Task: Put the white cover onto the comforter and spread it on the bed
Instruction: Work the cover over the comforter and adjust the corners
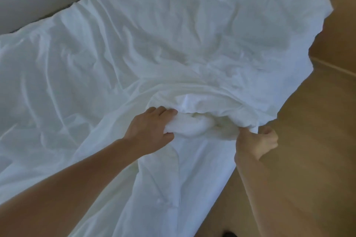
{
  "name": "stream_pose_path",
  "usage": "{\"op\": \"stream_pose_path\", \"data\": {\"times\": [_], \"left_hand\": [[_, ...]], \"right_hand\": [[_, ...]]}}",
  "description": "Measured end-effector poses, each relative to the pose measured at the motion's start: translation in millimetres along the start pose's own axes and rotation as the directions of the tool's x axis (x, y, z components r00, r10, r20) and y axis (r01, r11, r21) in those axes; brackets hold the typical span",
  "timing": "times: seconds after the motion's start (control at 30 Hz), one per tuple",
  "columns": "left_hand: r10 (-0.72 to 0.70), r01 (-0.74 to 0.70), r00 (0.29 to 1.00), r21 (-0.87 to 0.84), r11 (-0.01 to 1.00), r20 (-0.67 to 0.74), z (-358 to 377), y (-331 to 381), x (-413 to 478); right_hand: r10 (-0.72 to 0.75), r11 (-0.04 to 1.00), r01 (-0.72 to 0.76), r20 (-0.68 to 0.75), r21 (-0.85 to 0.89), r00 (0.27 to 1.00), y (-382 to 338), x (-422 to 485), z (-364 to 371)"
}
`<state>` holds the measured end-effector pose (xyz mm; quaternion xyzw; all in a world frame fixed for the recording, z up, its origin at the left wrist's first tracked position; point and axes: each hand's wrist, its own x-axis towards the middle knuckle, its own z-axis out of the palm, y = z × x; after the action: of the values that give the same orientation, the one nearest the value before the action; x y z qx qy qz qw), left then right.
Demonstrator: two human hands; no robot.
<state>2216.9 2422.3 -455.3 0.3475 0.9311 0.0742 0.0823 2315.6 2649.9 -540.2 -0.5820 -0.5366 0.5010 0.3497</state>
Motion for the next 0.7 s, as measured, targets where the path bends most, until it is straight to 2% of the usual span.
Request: {"op": "stream_pose_path", "data": {"times": [0.03, 0.07, 0.1, 0.13, 0.17, 0.2, 0.23, 0.27, 0.3, 0.33, 0.37, 0.43, 0.5, 0.53, 0.6, 0.7], "left_hand": [[-0.008, 0.008, 0.999, -0.002, 1.000, -0.036, 3, -3, -3], [-0.007, 0.007, 0.997, -0.005, 1.000, -0.076, 6, -5, -7], [0.007, -0.009, 0.996, -0.012, 1.000, -0.094, 10, -7, -10], [0.036, -0.036, 0.992, -0.004, 0.999, -0.119, 14, -10, -14], [0.053, -0.054, 0.987, 0.003, 0.999, -0.150, 16, -11, -17], [0.056, -0.056, 0.985, 0.001, 0.998, -0.166, 17, -11, -18], [0.045, -0.047, 0.985, -0.006, 0.999, -0.166, 17, -11, -19], [0.027, -0.031, 0.986, -0.020, 0.999, -0.162, 17, -9, -19], [0.009, -0.014, 0.988, -0.032, 0.999, -0.153, 16, -6, -19], [0.003, -0.008, 0.988, -0.037, 0.999, -0.154, 15, -3, -19], [-0.001, -0.005, 0.987, -0.035, 0.999, -0.159, 14, 0, -18], [-0.025, 0.020, 0.987, -0.038, 0.999, -0.157, 13, 2, -17], [-0.057, 0.049, 0.984, -0.053, 0.997, -0.168, 7, 6, -17], [-0.062, 0.049, 0.980, -0.068, 0.996, -0.192, 4, 6, -17], [-0.040, 0.020, 0.968, -0.083, 0.996, -0.248, -7, 10, -17], [0.032, -0.055, 0.942, -0.060, 0.997, -0.335, -28, 21, -20]], "right_hand": [[-0.042, 0.999, 0.041, -0.066, -0.010, 0.997, -6, 1, -3], [-0.072, 0.997, 0.072, -0.015, 0.006, 0.997, -12, 1, -4], [-0.137, 0.990, 0.138, 0.103, -0.001, 0.985, -16, -1, -2], [-0.236, 0.964, 0.258, 0.250, -0.059, 0.939, -21, -6, 0], [-0.326, 0.897, 0.413, 0.400, -0.154, 0.857, -22, -12, 3], [-0.353, 0.798, 0.543, 0.526, -0.262, 0.773, -21, -17, 8], [-0.325, 0.681, 0.618, 0.594, -0.392, 0.736, -17, -17, 13], [-0.281, 0.600, 0.630, 0.607, -0.493, 0.743, -13, -14, 17], [-0.258, 0.572, 0.614, 0.590, -0.545, 0.765, -13, -10, 21], [-0.258, 0.608, 0.585, 0.564, -0.536, 0.785, -16, -5, 25], [-0.275, 0.708, 0.543, 0.532, -0.452, 0.801, -24, 0, 25], [-0.187, 0.909, 0.351, 0.529, -0.226, 0.827, -43, 3, 21], [-0.076, 0.996, 0.093, 0.606, 0.004, 0.792, -69, -7, 6], [-0.014, 0.991, -0.075, 0.659, 0.107, 0.752, -82, -15, -5], [0.112, 0.901, -0.383, 0.747, 0.201, 0.655, -109, -30, -31], [0.204, 0.698, -0.668, 0.823, 0.257, 0.530, -132, -32, -75]]}}
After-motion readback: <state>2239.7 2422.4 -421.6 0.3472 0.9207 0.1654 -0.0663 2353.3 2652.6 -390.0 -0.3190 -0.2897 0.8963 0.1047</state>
